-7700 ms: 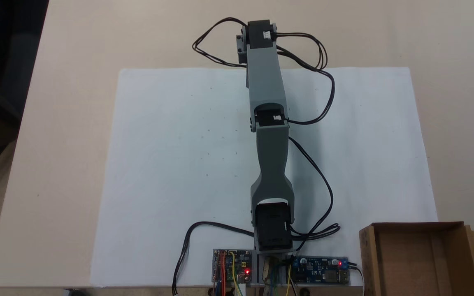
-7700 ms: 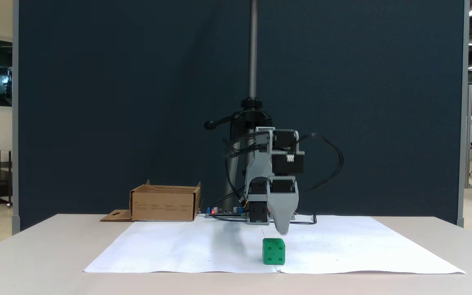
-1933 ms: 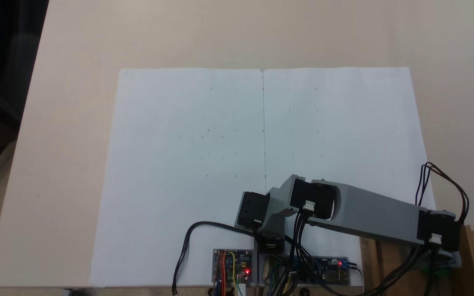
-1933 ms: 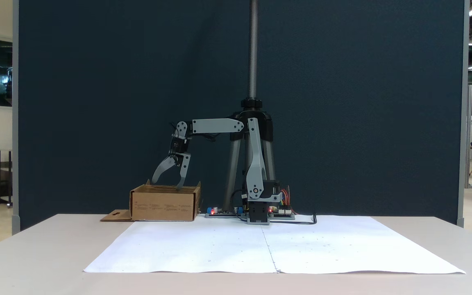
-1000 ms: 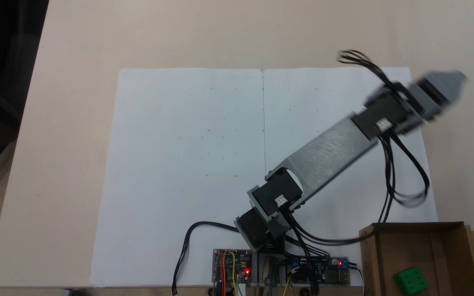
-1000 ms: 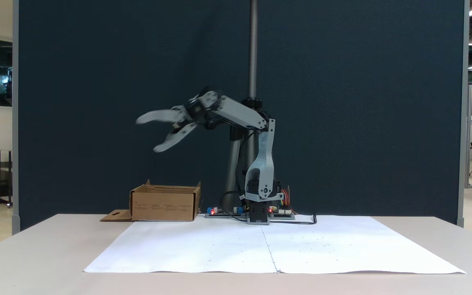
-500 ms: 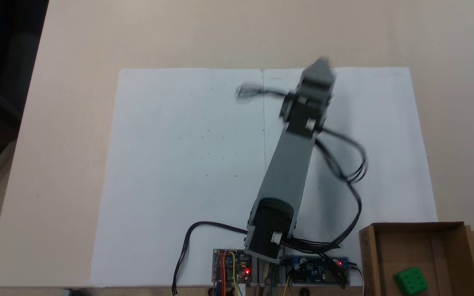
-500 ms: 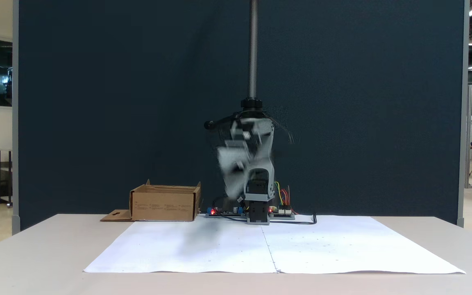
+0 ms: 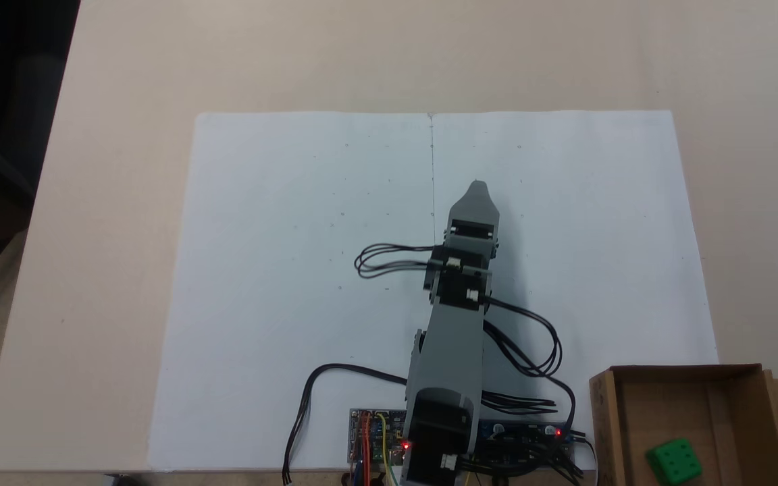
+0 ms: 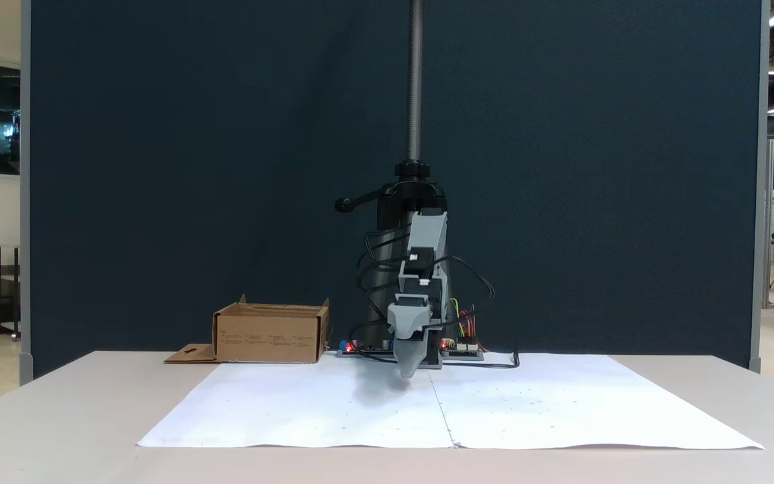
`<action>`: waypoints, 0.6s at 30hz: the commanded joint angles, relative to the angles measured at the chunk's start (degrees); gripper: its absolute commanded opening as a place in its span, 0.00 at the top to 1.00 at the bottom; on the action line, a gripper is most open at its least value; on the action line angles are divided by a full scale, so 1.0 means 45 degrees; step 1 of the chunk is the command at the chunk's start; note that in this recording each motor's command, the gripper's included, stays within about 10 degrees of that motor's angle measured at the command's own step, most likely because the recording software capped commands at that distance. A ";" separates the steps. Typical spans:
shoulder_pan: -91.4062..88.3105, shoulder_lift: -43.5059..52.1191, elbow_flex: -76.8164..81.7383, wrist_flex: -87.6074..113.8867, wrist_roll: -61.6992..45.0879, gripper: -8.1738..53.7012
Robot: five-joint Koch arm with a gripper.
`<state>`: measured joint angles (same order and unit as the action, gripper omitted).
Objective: Grasp a green dice and put it in the bin.
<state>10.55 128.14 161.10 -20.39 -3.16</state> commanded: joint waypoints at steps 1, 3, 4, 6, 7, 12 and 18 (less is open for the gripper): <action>-0.0176 0.0762 0.0215 -0.2144 0.0508 0.15; -0.0371 0.1133 0.0605 -0.3062 0.0508 0.15; -0.0488 0.1367 0.0996 -0.3707 0.0488 0.15; -0.0586 0.1465 0.1484 -0.4586 0.0469 0.15; -0.0625 0.1484 0.1699 -0.5054 0.0449 0.15; -0.0664 0.1523 0.2578 -0.7242 0.0137 0.15; -0.1074 0.1523 0.3574 -0.9566 -0.0117 0.15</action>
<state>6.33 129.02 174.64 -55.11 -3.16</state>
